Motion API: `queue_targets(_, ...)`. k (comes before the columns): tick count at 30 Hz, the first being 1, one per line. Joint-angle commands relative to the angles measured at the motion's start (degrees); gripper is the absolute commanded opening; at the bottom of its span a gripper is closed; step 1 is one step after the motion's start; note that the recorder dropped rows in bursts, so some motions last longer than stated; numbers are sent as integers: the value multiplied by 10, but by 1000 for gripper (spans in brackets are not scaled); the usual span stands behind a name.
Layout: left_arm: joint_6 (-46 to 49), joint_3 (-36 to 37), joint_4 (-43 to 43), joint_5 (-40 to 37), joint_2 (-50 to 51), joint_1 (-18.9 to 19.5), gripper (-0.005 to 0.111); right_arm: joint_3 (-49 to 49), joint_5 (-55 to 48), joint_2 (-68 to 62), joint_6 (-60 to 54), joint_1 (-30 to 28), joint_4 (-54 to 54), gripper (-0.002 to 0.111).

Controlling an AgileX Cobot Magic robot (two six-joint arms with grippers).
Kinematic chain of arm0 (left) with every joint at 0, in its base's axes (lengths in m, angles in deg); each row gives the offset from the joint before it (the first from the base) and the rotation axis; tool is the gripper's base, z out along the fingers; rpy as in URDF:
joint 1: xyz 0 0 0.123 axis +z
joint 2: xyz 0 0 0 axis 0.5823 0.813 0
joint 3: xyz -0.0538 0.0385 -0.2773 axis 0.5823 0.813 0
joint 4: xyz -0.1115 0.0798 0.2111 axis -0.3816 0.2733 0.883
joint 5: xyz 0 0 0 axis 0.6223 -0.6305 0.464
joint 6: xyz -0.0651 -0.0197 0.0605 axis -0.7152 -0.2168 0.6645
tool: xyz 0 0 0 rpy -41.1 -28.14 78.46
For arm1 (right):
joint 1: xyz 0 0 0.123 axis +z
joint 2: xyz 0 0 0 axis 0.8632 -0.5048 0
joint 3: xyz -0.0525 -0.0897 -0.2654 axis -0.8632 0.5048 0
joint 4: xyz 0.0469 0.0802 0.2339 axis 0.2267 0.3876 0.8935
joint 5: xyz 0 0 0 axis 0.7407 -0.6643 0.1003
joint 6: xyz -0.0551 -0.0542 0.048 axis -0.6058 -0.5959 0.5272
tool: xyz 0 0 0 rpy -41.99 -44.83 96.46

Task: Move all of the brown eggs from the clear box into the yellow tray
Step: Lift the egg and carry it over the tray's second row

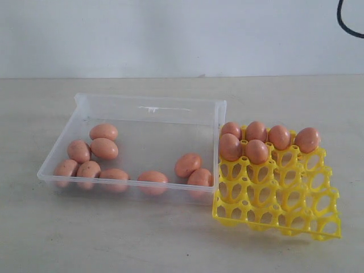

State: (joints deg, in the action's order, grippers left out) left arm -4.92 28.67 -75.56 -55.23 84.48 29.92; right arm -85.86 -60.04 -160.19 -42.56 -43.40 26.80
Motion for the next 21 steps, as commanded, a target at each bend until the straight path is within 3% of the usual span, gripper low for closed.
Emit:
queue_targets(1, 0, -1, -4, 4, -1, -2, -4, -4, 86, 2, 173, 24, -20, 0)
queue_targets(5, 0, -1, -4, 4, -1, -2, -4, -4, 49, 2, 411, 28, -129, 0)
queue_targets(8, 0, -1, -4, 4, -1, -2, -4, -3, 65, -3, 607, 28, -412, 0)
queue_targets(11, 0, -1, -4, 4, -1, -2, -4, -3, 151, -16, 815, 25, -707, 0)
queue_targets(14, 0, -1, -4, 4, -1, -2, -4, -2, 280, -30, 941, 14, -868, 0)
queue_targets(17, 0, -1, -4, 4, -1, -2, -4, 4, 382, -45, 981, -9, -897, 0)
queue_targets(21, 0, -1, -4, 4, -1, -2, -4, 80, 434, -48, 951, -64, -795, 0)
